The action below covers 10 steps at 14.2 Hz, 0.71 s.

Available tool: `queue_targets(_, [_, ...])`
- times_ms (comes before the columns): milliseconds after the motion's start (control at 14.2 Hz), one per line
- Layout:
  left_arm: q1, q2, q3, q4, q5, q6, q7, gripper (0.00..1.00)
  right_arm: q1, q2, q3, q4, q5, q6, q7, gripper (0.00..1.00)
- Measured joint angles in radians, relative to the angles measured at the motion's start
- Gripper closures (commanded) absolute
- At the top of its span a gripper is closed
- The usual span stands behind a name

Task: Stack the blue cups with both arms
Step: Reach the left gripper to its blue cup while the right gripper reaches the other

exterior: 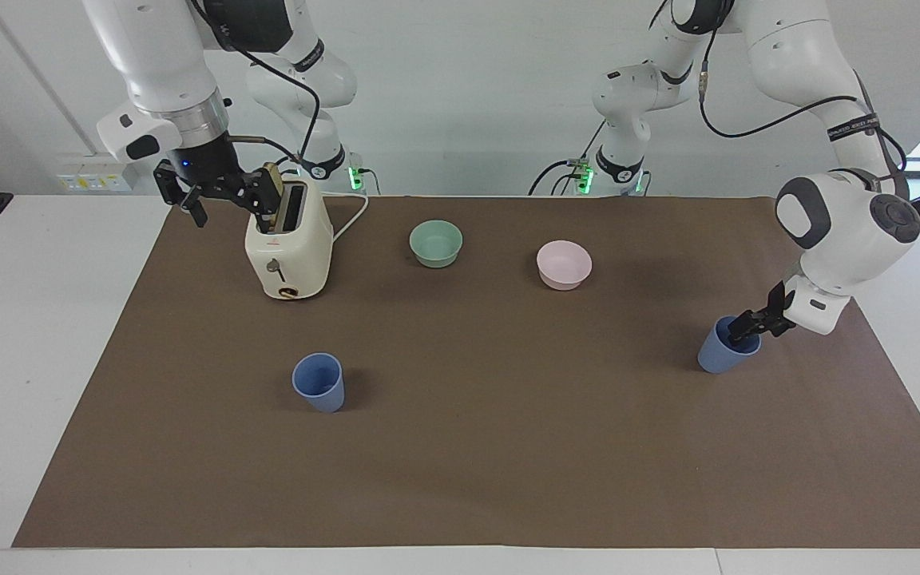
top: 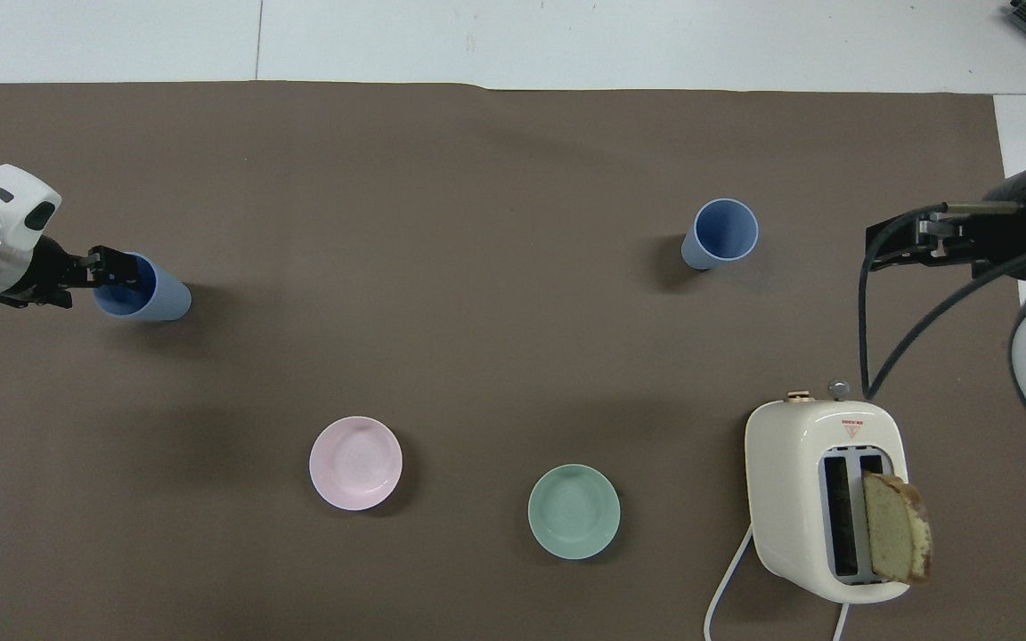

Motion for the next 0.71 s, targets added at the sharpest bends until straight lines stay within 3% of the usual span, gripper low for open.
queue_targets(71, [0.0,0.0,0.0,0.0,0.0,0.001,-0.001,0.93,0.002,0.018,0.002,0.0,0.0,0.023,0.0,0.0])
queue_targets(141, [0.0,0.0,0.0,-0.001,0.0,0.001,-0.001,1.0,0.005,0.036,0.003,0.0,0.0,0.047,0.0,0.0])
queue_targets(705, [-0.001,-0.002,-0.006,0.022,-0.047,0.001,-0.004,1.0,0.037,0.201,0.004,0.003,-0.041,0.234,0.0,0.0])
